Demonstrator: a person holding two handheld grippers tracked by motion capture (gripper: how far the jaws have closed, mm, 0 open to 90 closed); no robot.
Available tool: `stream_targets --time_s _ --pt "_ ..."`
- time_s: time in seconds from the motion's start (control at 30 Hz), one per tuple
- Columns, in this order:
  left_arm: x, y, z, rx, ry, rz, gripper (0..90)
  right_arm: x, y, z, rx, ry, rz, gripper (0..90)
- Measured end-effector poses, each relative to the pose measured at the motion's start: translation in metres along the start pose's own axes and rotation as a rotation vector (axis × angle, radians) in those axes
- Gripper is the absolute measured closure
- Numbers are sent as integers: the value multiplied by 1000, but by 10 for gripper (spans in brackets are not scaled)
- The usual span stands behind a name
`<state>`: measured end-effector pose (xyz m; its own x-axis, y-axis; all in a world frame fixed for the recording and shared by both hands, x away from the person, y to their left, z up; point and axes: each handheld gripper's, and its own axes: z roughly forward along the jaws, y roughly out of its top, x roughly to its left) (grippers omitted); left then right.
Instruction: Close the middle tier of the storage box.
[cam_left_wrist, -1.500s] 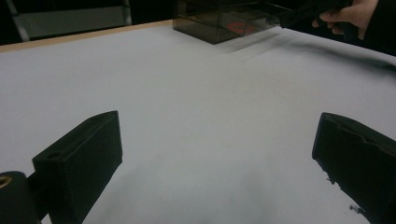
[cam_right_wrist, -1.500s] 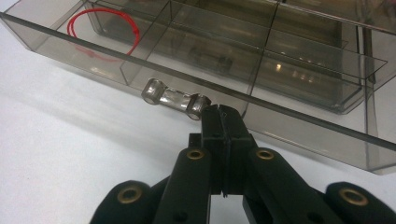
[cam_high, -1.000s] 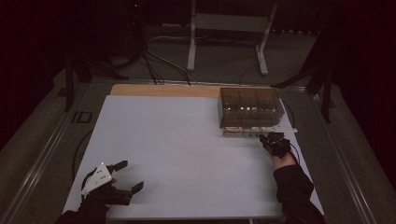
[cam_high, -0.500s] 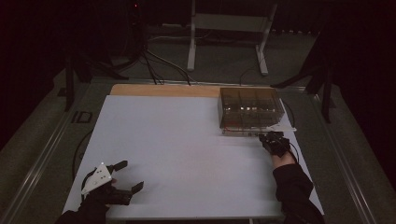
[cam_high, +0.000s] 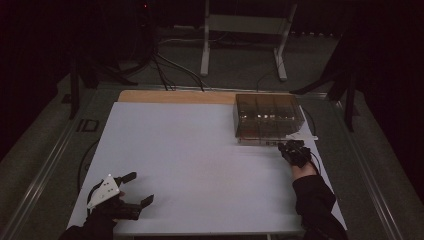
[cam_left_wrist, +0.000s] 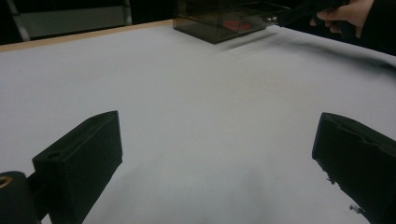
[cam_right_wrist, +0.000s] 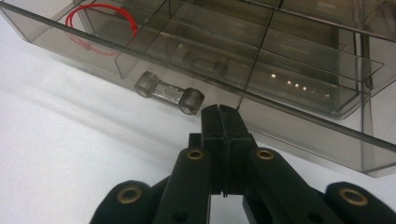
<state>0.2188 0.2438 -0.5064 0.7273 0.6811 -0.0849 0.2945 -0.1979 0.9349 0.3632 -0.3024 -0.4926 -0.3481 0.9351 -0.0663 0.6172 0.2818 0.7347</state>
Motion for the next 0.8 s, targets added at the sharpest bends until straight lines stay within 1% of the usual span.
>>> stream_targets --time_s 0.8 --pt "0 0 -1 -2 0 -2 33 0 5 3 1 -3 3 900"
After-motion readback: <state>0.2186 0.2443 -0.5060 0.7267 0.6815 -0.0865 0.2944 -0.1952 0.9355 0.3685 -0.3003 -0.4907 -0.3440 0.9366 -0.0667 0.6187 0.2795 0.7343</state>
